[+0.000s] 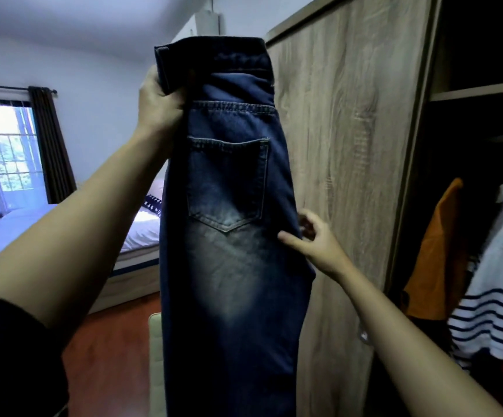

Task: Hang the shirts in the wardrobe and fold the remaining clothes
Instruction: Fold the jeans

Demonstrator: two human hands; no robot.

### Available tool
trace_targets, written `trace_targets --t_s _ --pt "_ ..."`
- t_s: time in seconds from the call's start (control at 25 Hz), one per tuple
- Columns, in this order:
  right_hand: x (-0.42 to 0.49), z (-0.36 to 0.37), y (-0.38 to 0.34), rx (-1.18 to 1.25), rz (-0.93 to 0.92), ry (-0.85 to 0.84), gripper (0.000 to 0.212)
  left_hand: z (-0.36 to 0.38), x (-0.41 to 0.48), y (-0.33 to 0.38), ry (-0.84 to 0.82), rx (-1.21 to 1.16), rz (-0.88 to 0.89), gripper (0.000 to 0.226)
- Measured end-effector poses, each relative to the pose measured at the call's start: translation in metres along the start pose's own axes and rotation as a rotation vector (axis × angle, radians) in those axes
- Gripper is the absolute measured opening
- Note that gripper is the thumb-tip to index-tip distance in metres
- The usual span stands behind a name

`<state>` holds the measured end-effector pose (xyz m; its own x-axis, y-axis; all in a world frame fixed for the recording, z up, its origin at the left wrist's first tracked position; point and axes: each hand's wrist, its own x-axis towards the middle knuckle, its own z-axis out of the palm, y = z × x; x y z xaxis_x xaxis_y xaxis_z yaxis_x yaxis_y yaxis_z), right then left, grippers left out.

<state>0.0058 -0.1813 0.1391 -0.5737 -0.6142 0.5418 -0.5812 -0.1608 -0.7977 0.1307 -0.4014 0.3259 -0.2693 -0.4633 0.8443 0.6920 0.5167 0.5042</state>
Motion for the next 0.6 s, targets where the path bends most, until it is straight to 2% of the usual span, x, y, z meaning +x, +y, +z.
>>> trace_targets --t_s 0.08,0.12,0.16,0.24,0.28,0.36,0.44,0.48,0.56,0.6 --pt "0.013 0.01 -0.03 0.124 -0.077 0.046 0.071 0.001 -0.003 -0.002 -0.021 -0.003 -0.041 0.054" --pt "0.024 0.015 -0.047 0.17 -0.097 0.061 0.074 0.002 -0.005 -0.002 -0.038 0.015 -0.045 0.051" --pt "0.036 0.02 -0.061 0.227 -0.13 0.07 0.07 0.003 -0.01 0.001 -0.073 0.012 -0.06 0.044" --pt "0.059 0.026 -0.08 0.281 -0.201 0.095 0.047 -0.003 -0.013 -0.002 -0.106 0.018 -0.096 0.026" --pt "0.066 0.028 -0.086 0.283 -0.22 0.11 0.039 -0.008 -0.015 0.0 -0.104 0.039 -0.116 0.026" --pt "0.075 0.034 -0.091 0.287 -0.245 0.13 0.039 -0.027 -0.02 0.009 -0.122 0.1 -0.133 0.038" --pt "0.081 0.041 -0.095 0.299 -0.276 0.16 0.037 -0.047 -0.035 0.015 -0.234 0.045 -0.177 0.041" --pt "0.084 0.044 -0.096 0.322 -0.278 0.173 0.032 -0.055 -0.052 0.015 -0.308 -0.019 -0.256 0.05" --pt "0.087 0.042 -0.098 0.352 -0.274 0.187 0.018 -0.068 -0.102 -0.002 -0.338 -0.021 -0.425 0.073" --pt "0.087 0.039 -0.099 0.348 -0.263 0.193 0.013 -0.072 -0.127 -0.016 -0.335 0.037 -0.467 0.07"
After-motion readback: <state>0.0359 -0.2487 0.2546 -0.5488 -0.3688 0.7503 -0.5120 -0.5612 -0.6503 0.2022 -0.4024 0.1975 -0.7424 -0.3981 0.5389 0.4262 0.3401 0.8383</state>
